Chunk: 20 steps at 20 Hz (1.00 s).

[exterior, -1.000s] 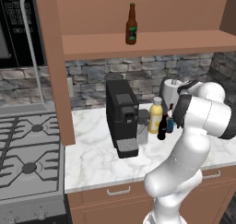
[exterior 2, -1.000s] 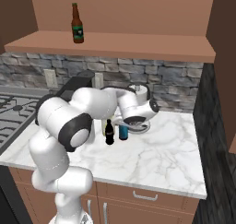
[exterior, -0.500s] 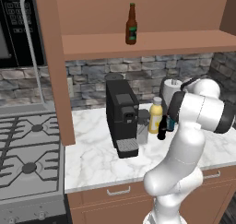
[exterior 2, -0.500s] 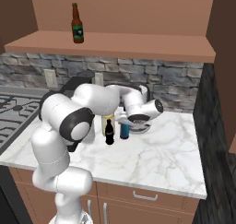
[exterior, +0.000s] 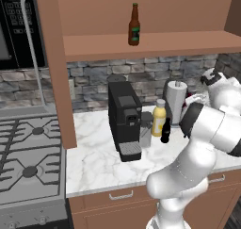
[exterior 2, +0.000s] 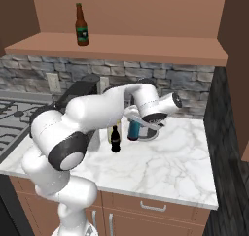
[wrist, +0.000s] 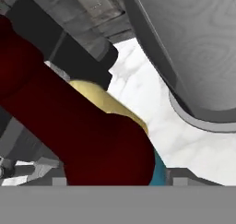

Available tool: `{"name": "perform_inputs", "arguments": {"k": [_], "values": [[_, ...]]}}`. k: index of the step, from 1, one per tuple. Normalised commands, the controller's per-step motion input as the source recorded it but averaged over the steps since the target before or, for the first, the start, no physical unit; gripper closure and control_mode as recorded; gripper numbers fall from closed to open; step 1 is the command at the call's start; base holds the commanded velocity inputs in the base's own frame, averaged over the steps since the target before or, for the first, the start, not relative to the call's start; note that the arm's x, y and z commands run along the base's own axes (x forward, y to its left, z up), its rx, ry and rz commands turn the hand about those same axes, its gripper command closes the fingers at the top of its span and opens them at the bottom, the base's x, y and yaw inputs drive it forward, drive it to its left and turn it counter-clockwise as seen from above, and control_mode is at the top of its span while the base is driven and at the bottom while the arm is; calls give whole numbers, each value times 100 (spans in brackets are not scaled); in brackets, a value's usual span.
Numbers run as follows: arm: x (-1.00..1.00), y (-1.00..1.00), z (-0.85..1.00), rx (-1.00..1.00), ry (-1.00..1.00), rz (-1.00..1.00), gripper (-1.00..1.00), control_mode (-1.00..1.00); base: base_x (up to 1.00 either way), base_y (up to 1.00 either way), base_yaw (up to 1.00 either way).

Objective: Sort all alcoholic drinks to one cabinet, and non-alcoholic drinks to the other.

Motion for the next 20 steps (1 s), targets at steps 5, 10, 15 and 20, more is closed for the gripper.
{"name": "perform_inputs", "arguments": {"k": [5,10,15,20], "values": [[-80,0,99,0,-1,-21,100,-100,0,0,0],[-62,12,100,0,-15,-14,100,-100,0,0,0],[-33,31,99,-5,-24,-4,100,-100,0,0,0],[-13,45,100,-11,-21,-2,100,-100,0,0,0]]}}
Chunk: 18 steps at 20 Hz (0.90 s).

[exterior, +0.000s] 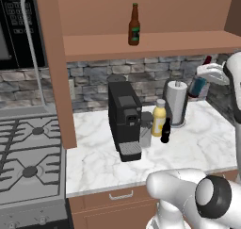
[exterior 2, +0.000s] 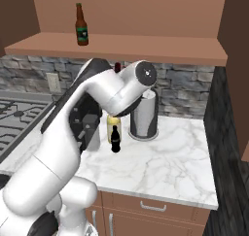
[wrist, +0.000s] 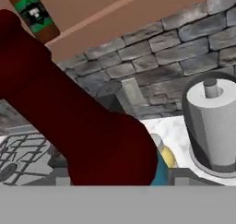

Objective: Sort all alcoholic drinks to one cabinet, and non-alcoholic drinks to the other.

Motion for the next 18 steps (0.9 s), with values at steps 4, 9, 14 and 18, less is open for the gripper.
{"name": "perform_inputs", "arguments": {"k": [4,9,14,18], "values": [[0,47,100,-14,-11,-8,100,-100,0,0,0],[4,27,100,-10,-1,-9,100,-100,0,0,0],[43,8,78,-3,0,-10,100,-100,0,0,0],[60,2,41,0,0,-8,100,-100,0,0,0]]}}
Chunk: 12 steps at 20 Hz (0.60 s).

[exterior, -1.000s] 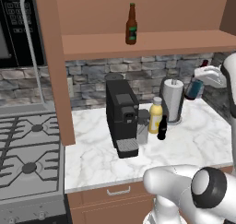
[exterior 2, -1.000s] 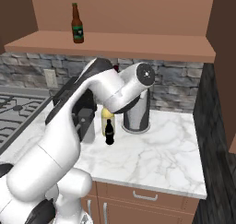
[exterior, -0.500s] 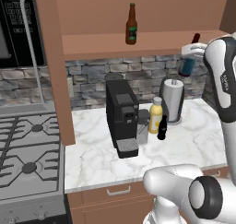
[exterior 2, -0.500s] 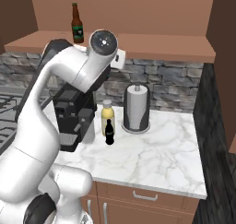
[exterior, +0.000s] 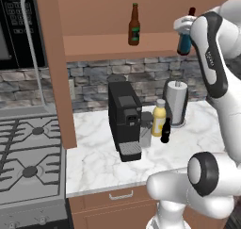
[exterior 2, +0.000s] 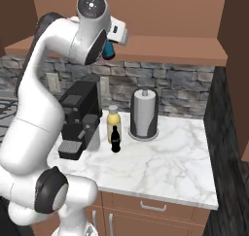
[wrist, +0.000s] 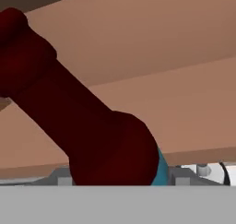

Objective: Sort all alcoholic drinks to one cabinet, and non-alcoholic drinks to the other.

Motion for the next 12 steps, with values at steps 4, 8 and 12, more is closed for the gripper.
{"name": "perform_inputs", "arguments": {"k": [4,8,12], "values": [[76,13,3,0,0,-5,100,-100,0,0,0],[65,18,0,0,-4,0,100,-100,0,0,0],[75,5,-10,0,0,0,100,-100,0,0,0]]}}
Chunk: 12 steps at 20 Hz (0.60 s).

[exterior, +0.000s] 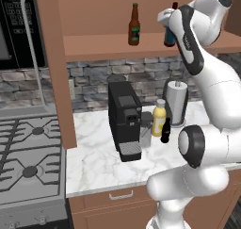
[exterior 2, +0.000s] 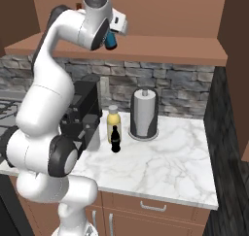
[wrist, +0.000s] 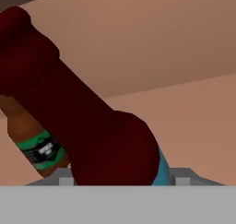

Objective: Sort all alcoholic drinks to one cabinet, and non-alcoholic drinks to the other.

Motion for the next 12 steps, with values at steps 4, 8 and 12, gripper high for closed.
{"name": "perform_inputs", "arguments": {"k": [4,8,12], "values": [[85,0,-28,0,0,0,100,-100,0,0,0],[88,0,-32,0,0,0,100,-100,0,0,0],[78,-1,-23,0,0,0,100,-100,0,0,0]]}}
